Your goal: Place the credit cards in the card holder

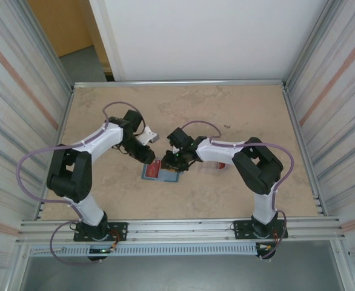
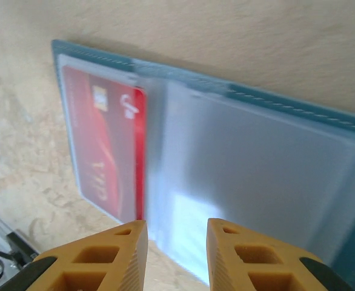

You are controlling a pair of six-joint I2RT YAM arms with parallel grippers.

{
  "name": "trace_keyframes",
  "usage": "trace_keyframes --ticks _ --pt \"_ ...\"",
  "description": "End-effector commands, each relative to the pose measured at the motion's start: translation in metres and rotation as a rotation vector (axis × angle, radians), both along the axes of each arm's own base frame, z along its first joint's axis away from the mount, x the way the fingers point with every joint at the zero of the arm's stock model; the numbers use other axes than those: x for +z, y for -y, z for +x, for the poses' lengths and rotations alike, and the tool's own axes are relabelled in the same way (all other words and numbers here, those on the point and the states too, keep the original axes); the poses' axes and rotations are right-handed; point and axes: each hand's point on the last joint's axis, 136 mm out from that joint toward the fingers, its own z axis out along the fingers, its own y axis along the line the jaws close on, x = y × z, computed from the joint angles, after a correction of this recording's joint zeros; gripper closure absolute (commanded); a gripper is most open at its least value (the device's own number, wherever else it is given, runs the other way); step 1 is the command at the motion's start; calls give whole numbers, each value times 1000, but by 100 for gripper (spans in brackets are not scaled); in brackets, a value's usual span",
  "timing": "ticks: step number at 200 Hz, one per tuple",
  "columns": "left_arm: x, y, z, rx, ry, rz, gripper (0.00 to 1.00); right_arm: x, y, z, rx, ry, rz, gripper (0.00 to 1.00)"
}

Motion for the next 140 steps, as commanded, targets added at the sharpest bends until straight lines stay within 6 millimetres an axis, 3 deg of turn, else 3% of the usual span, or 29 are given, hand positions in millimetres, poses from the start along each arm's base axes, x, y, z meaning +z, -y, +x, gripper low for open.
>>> trace_keyframes --ticks 1,33,69,110,140 --pt "19 9 9 24 49 -28 62 5 22 -2 -3 32 -74 70" --pt "29 19 16 -2 133 -33 59 14 40 -3 -29 60 -98 70" --pt "29 39 17 -66 216 10 58 8 63 -7 -67 50 -126 71" --pt "6 61 -2 -104 158 40 50 -1 76 -7 -96 41 -142 72" --pt "-13 67 -12 -184 186 122 45 -9 81 -6 -101 33 -154 72"
